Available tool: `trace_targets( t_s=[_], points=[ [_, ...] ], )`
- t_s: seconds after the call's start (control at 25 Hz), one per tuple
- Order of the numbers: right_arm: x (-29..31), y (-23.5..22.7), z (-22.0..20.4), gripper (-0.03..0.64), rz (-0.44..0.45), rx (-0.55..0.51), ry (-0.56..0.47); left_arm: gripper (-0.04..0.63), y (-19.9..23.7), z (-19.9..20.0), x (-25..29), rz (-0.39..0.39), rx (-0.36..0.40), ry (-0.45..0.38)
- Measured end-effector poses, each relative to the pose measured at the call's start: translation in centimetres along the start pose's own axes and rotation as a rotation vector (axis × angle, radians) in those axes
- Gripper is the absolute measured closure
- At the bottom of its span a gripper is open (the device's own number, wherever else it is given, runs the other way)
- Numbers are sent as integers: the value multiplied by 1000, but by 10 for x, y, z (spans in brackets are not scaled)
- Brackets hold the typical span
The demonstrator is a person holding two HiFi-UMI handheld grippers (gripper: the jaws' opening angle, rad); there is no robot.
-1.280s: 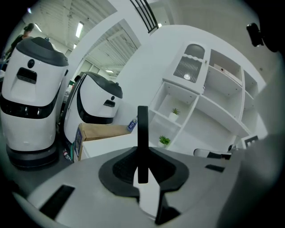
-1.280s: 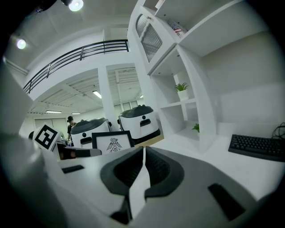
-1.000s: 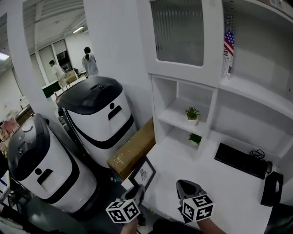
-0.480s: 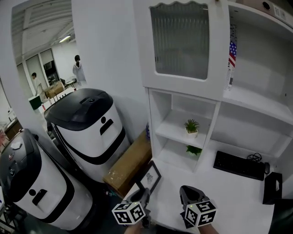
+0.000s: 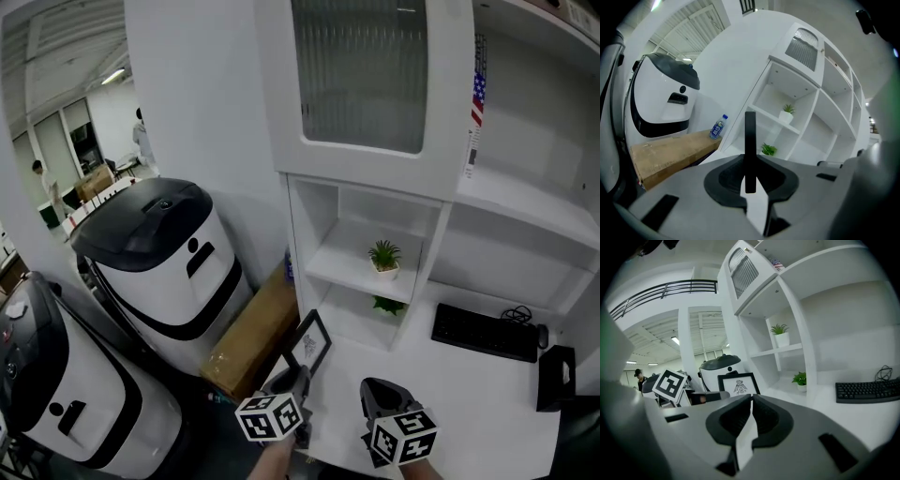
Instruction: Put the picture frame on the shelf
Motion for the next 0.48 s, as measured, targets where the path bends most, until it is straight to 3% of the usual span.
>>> trace_targets(
  t_s=[0.48],
  points=[
    [38, -18, 5, 615, -23, -15, 21, 527, 6, 1, 55, -5, 43, 22]
  ],
)
Point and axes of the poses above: the fingertips, and each gripper's own axes: x forward along the fingers, y to its left, z out of its top, the point moved 7 cm from there along -x, backward along the fingers, and after that the axes turned 3 degrees about x, right-handed, at the moved point
